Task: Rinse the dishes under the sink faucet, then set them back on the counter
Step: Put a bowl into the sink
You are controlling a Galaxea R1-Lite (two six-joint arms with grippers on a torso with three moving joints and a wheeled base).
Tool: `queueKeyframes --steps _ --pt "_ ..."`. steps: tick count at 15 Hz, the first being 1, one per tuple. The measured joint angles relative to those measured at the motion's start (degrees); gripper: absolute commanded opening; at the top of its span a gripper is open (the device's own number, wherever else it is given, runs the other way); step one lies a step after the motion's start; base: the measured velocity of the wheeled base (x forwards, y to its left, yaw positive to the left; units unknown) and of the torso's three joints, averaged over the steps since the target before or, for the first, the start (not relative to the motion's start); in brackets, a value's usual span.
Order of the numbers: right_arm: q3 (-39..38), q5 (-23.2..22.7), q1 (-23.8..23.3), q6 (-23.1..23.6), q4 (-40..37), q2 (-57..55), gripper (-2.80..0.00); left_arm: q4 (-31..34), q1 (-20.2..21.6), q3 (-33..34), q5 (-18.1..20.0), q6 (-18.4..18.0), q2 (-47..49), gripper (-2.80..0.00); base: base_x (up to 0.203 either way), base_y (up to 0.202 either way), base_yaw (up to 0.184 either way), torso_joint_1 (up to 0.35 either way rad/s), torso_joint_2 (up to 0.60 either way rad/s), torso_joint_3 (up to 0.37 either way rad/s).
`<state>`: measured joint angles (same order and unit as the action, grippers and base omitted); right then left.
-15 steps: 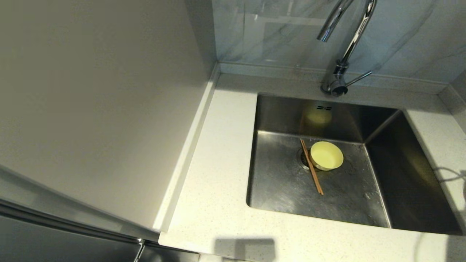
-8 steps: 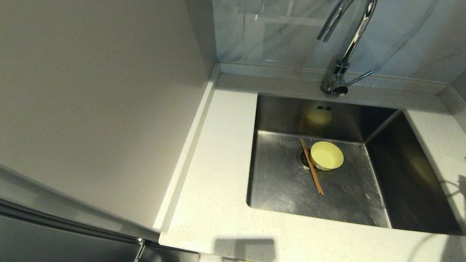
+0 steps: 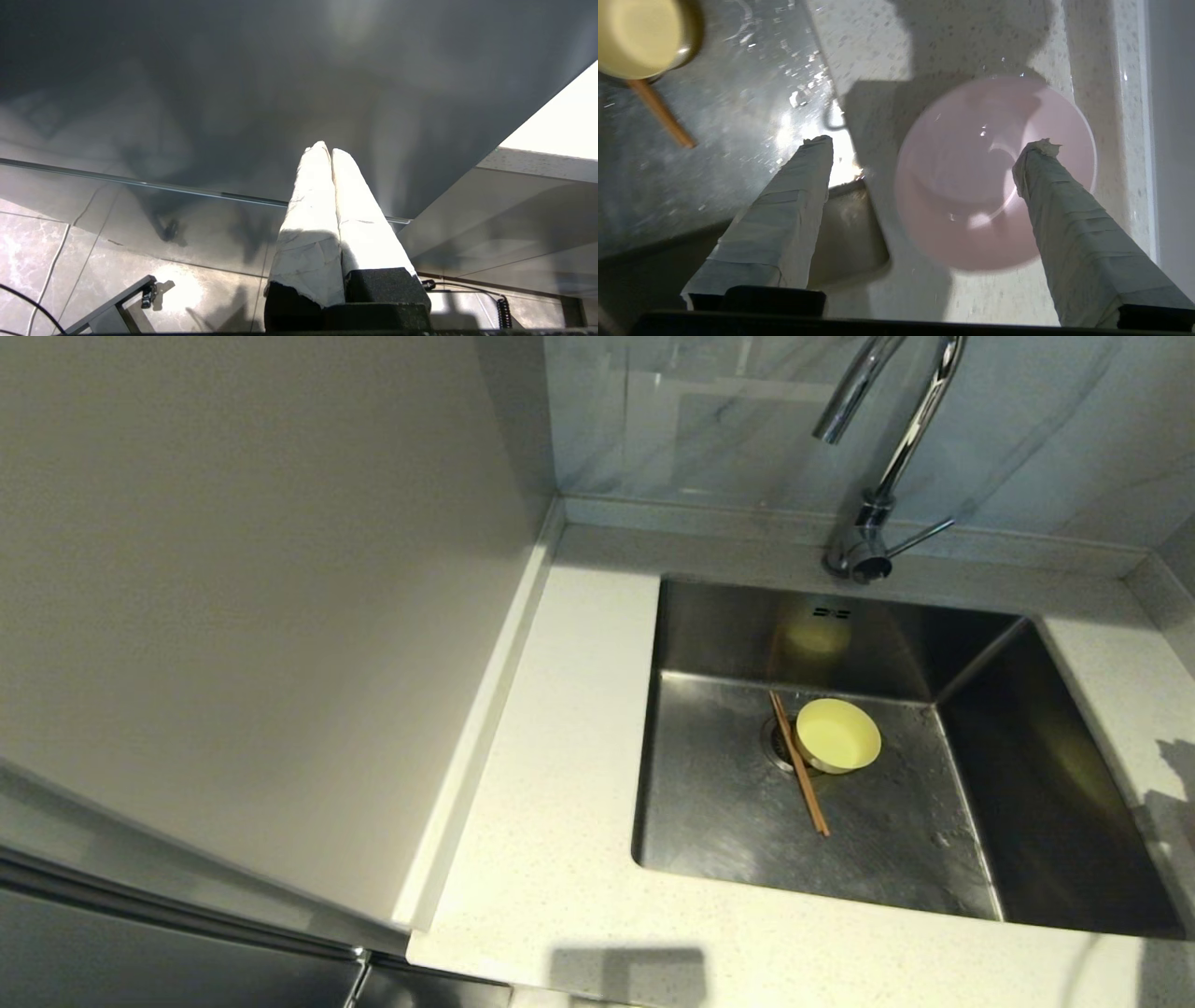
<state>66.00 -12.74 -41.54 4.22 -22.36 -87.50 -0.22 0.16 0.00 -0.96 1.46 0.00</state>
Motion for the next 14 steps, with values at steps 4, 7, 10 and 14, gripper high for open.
queueKeyframes --steps 4,7,10,14 --pt "-1.0 2.3 1.9 -1.6 3.9 -5.6 -2.8 0.0 0.0 0.0 0.0 0.0 0.0 -2.8 0.0 0.0 0.0 0.0 0.0 0.0" --pt "-2.2 2.6 2.0 -1.6 6.7 -8.7 -2.8 0.0 0.0 0.0 0.0 0.0 0.0 -2.8 0.0 0.0 0.0 0.0 0.0 0.0" --pt "-2.9 2.4 2.0 -1.6 7.9 -10.7 -2.8 0.0 0.0 0.0 0.0 0.0 0.0 -2.8 0.0 0.0 0.0 0.0 0.0 0.0" --pt "-2.5 2.4 2.0 -1.6 6.8 -10.3 -2.8 0.0 0.0 0.0 0.0 0.0 0.0 -2.8 0.0 0.0 0.0 0.0 0.0 0.0"
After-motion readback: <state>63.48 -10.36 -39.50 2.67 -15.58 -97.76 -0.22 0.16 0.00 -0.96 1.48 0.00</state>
